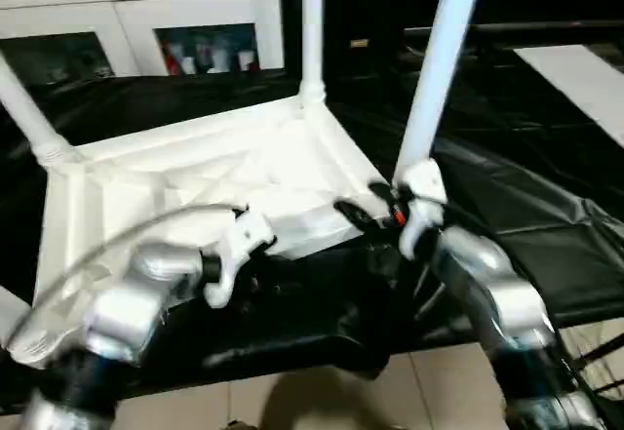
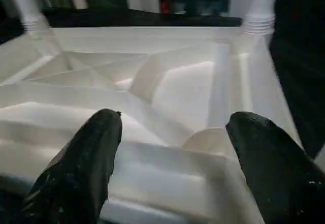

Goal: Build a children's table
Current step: Rotate table base

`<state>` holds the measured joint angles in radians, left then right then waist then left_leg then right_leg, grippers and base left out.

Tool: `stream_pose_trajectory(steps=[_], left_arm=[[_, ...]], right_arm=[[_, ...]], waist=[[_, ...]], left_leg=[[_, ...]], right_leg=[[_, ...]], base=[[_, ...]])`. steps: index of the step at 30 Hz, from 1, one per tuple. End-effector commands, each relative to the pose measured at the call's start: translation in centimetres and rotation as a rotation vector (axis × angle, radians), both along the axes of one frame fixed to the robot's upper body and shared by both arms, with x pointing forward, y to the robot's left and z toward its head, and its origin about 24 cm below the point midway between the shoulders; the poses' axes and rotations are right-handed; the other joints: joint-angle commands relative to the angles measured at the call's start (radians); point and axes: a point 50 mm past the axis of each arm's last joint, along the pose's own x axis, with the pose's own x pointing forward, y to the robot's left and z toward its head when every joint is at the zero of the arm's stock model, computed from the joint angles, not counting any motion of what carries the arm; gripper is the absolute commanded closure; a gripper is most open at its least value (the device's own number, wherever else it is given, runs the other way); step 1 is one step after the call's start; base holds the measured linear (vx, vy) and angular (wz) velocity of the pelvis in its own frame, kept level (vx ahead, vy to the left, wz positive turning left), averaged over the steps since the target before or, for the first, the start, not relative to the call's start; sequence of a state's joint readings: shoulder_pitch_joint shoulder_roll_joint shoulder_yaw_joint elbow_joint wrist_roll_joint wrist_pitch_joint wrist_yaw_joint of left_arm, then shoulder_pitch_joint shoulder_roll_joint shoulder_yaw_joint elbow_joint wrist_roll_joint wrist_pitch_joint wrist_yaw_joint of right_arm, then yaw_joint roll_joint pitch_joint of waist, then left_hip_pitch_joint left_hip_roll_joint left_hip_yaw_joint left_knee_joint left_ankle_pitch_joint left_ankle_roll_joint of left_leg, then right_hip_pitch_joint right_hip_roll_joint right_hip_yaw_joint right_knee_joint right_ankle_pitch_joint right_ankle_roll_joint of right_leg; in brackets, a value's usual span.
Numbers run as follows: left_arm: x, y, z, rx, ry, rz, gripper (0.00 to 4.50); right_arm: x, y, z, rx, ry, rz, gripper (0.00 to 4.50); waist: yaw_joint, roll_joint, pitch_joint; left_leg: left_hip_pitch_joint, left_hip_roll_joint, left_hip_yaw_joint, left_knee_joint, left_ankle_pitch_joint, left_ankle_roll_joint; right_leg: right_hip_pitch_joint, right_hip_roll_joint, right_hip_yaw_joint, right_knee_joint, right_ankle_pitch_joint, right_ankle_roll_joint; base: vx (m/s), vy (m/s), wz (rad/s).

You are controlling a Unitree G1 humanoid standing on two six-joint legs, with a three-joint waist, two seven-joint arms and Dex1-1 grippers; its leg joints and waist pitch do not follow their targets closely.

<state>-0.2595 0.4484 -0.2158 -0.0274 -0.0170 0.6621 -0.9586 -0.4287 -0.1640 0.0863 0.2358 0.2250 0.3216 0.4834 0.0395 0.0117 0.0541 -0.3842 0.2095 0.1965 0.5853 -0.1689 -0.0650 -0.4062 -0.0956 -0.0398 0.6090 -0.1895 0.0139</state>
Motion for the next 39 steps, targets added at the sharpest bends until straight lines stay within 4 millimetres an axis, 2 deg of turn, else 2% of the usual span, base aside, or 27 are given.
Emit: stream_pose_trajectory(steps=[1, 3, 5, 7, 8, 9, 10, 11, 12, 13, 16, 21, 23, 25, 30, 31, 33, 34, 35, 39], left_arm=[[-0.2, 1.1, 0.1, 0.067, -0.026, 0.073, 1.64], [-0.4, 1.4, -0.1, 0.090, -0.027, 0.087, 1.54], [-0.9, 2.0, -0.4, 0.127, -0.031, 0.124, 1.34], [-0.7, 2.6, -0.4, 0.139, -0.065, 0.185, 1.11], [-0.4, 3.1, -0.3, 0.157, -0.110, 0.225, 1.11], [-0.4, 3.1, -0.3, 0.157, -0.110, 0.225, 1.11], [0.0, 3.3, -0.3, 0.166, -0.151, 0.245, 0.97], [0.1, 3.4, -0.2, 0.166, -0.158, 0.247, 0.85], [0.2, 3.4, -0.2, 0.167, -0.176, 0.253, 0.76], [0.5, 3.5, -0.2, 0.171, -0.200, 0.267, 0.71], [0.8, 3.6, -0.2, 0.179, -0.224, 0.279, 0.53], [0.5, 3.4, 0.0, 0.129, -0.241, 0.272, 0.22], [0.4, 3.4, 0.0, 0.109, -0.239, 0.267, 0.04], [-0.2, 3.6, 0.3, 0.044, -0.237, 0.229, 0.04], [-1.2, 4.3, 0.8, -0.061, -0.228, 0.187, 0.04], [-2.2, 4.6, 1.1, -0.136, -0.200, 0.129, 0.04], [-3.0, 4.9, 1.4, -0.195, -0.176, 0.107, 0.04], [-3.4, 5.3, 1.7, -0.226, -0.162, 0.106, 0.04], [-3.8, 5.8, 1.9, -0.250, -0.150, 0.108, 0.04], [-4.7, 8.5, 2.5, -0.287, -0.131, 0.164, 0.04]], right_arm=[[0.7, -0.6, -0.1, 0.005, 0.003, -0.069, 0.87], [1.2, -0.8, -0.1, 0.011, 0.003, -0.104, 0.87], [2.3, -1.5, -0.1, 0.024, 0.011, -0.187, 0.87], [3.3, -2.6, -0.2, 0.019, 0.019, -0.289, 0.87], [3.9, -3.5, -0.2, 0.007, 0.019, -0.360, 0.87], [3.9, -3.5, -0.2, 0.007, 0.019, -0.360, 0.87], [4.3, -4.4, -0.2, -0.006, 0.016, -0.410, 0.87], [4.3, -4.5, -0.2, -0.009, 0.015, -0.417, 0.87], [4.4, -4.9, -0.2, -0.016, 0.013, -0.437, 0.87], [4.6, -5.6, -0.1, -0.025, 0.010, -0.473, 0.87], [4.7, -7.2, 0.0, -0.058, 0.000, -0.515, 0.87], [4.9, -11.7, 0.1, -0.141, -0.017, -0.608, 0.87], [4.9, -12.2, 0.1, -0.150, -0.019, -0.620, 0.87], [4.9, -13.6, 0.3, -0.184, -0.022, -0.648, 0.87], [4.9, -14.4, 0.6, -0.219, -0.036, -0.659, 0.87], [5.1, -13.9, 0.5, -0.207, -0.039, -0.630, 0.87], [5.1, -13.2, 0.4, -0.191, -0.043, -0.592, 0.87], [5.2, -12.8, 0.3, -0.185, -0.047, -0.565, 0.87], [5.2, -12.3, 0.2, -0.178, -0.051, -0.538, 0.87], [4.9, -10.0, -0.5, -0.131, -0.059, -0.418, 0.87]], waist=[[0.006, 0.005, -0.065], [0.006, 0.003, -0.065], [0.007, -0.003, -0.062], [0.009, 0.000, -0.062], [0.013, 0.011, -0.063], [0.011, 0.007, -0.061], [0.021, 0.013, -0.063], [0.021, 0.011, -0.062], [0.025, 0.008, -0.066], [0.028, 0.014, -0.067], [0.043, 0.010, -0.071], [0.054, 0.011, -0.077], [0.055, 0.006, -0.076], [0.056, -0.002, -0.075], [0.048, -0.004, -0.072], [0.045, -0.004, -0.072], [0.038, -0.005, -0.069], [0.039, -0.003, -0.070], [0.032, -0.002, -0.066], [0.023, 0.001, -0.065]], left_leg=[[0.024, 0.014, -0.007, -0.073, -0.209, -0.012], [0.021, 0.014, -0.008, -0.074, -0.209, -0.016], [0.021, 0.013, -0.008, -0.075, -0.237, -0.020], [0.023, 0.012, -0.009, -0.076, -0.261, -0.029], [0.031, 0.011, -0.008, -0.073, -0.288, -0.041], [0.031, 0.010, -0.006, -0.073, -0.293, -0.043], [0.033, 0.011, -0.007, -0.072, -0.291, -0.047], [0.034, 0.010, -0.006, -0.072, -0.298, -0.049], [0.034, 0.009, -0.006, -0.070, -0.285, -0.051], [0.032, 0.008, -0.008, -0.071, -0.277, -0.050], [0.028, 0.007, -0.007, -0.066, -0.234, -0.050], [0.025, 0.004, -0.005, -0.057, -0.200, -0.035], [0.022, 0.003, -0.004, -0.055, -0.198, -0.027], [0.019, 0.003, -0.004, -0.056, -0.201, -0.017], [0.016, 0.004, -0.004, -0.057, -0.216, -0.007], [0.016, 0.004, -0.005, -0.055, -0.224, -0.003], [0.013, 0.005, -0.004, -0.058, -0.233, 0.003], [0.017, 0.006, -0.004, -0.057, -0.237, 0.004], [0.018, 0.007, -0.003, -0.060, -0.260, 0.007], [0.019, 0.007, -0.005, -0.063, -0.287, 0.006]], right_leg=[[0.033, -0.026, 0.029, -0.070, -0.180, -0.180], [0.035, -0.025, 0.028, -0.066, -0.150, -0.192], [0.036, -0.024, 0.029, -0.066, -0.166, -0.193], [0.034, -0.025, 0.028, -0.067, -0.203, -0.191], [0.026, -0.024, 0.028, -0.070, -0.225, -0.190], [0.025, -0.021, 0.029, -0.073, -0.222, -0.188], [0.024, -0.020, 0.029, -0.071, -0.209, -0.180], [0.022, -0.018, 0.029, -0.073, -0.210, -0.178], [0.027, -0.018, 0.029, -0.067, -0.184, -0.176], [0.028, -0.019, 0.028, -0.067, -0.172, -0.177], [0.034, -0.016, 0.026, -0.056, -0.093, -0.177], [0.039, -0.018, 0.023, -0.048, -0.033, -0.200], [0.041, -0.017, 0.023, -0.049, -0.035, -0.206], [0.045, -0.019, 0.021, -0.052, -0.059, -0.202], [0.043, -0.020, 0.021, -0.054, -0.101, -0.210], [0.042, -0.023, 0.021, -0.052, -0.114, -0.217], [0.041, -0.019, 0.021, -0.054, -0.128, -0.215], [0.039, -0.020, 0.021, -0.054, -0.129, -0.217], [0.036, -0.017, 0.021, -0.058, -0.150, -0.219], [0.035, -0.016, 0.022, -0.058, -0.180, -0.218]], base=[[0.000, 0.000, 0.00], [0.000, 0.000, 0.00], [0.000, 0.000, 0.00], [0.000, 0.000, 0.00], [0.000, 0.000, 0.00], [0.000, 0.000, 0.00], [0.000, 0.000, 0.00], [0.000, 0.000, 0.00], [0.000, 0.000, 0.00], [0.000, 0.000, 0.00], [0.000, 0.000, 0.00], [0.000, 0.000, 0.00], [0.000, 0.000, 0.00], [0.000, 0.000, 0.00], [0.000, 0.000, 0.00], [0.000, 0.000, 0.00], [0.000, 0.000, 0.00], [0.000, 0.000, 0.00], [0.000, 0.000, 0.00], [0.000, 0.000, 0.00]])
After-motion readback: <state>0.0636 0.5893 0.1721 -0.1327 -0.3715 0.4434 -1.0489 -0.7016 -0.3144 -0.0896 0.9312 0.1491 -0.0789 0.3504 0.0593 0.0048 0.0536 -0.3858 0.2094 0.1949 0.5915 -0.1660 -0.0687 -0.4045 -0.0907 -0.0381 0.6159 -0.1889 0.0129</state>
